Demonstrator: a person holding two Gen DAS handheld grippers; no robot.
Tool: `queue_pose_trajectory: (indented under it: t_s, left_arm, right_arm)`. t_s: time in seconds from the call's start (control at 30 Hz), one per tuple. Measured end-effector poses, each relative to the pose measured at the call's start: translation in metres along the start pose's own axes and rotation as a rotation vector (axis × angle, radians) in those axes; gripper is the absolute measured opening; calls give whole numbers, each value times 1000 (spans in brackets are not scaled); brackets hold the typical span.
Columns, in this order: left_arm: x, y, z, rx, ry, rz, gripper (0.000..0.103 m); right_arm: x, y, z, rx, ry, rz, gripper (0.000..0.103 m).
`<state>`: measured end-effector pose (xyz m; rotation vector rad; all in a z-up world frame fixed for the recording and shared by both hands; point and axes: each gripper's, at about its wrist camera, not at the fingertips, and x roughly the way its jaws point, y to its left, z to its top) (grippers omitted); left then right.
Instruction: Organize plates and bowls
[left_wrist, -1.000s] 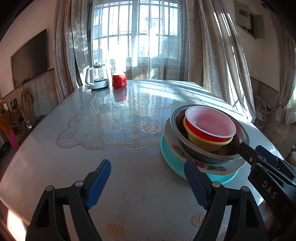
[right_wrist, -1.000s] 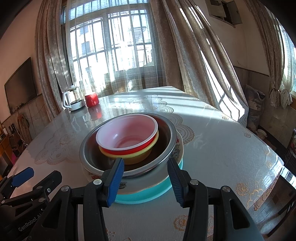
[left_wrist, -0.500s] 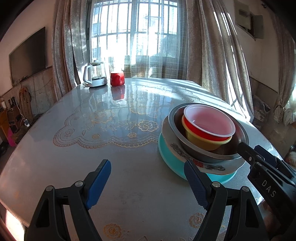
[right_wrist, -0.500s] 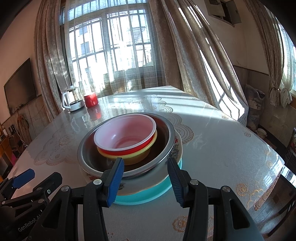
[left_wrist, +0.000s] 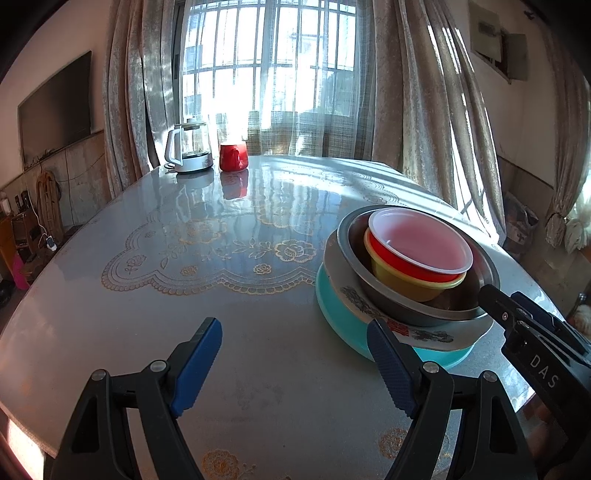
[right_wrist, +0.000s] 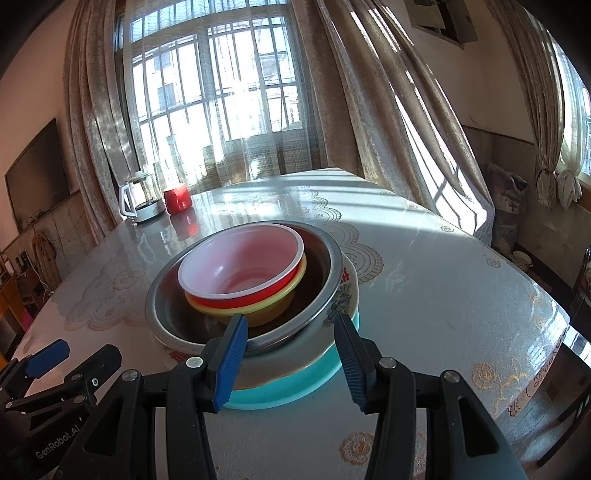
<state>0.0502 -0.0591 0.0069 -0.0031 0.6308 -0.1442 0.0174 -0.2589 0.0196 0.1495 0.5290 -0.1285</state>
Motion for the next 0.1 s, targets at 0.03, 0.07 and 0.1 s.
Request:
queue_pose_trajectory:
  t_s: [0.03, 0.07, 0.1]
  left_arm:
    - [0, 0, 0, 3, -4, 4, 80]
    - [1, 0, 1, 7, -3, 5, 80]
    - [2, 1, 1, 6, 5, 0, 80]
  right_arm:
    - [-1, 0, 1, -1, -4, 1, 50]
    - [-2, 0, 1, -2, -9, 3, 50]
    - [-2, -1, 3, -4, -14, 3, 50]
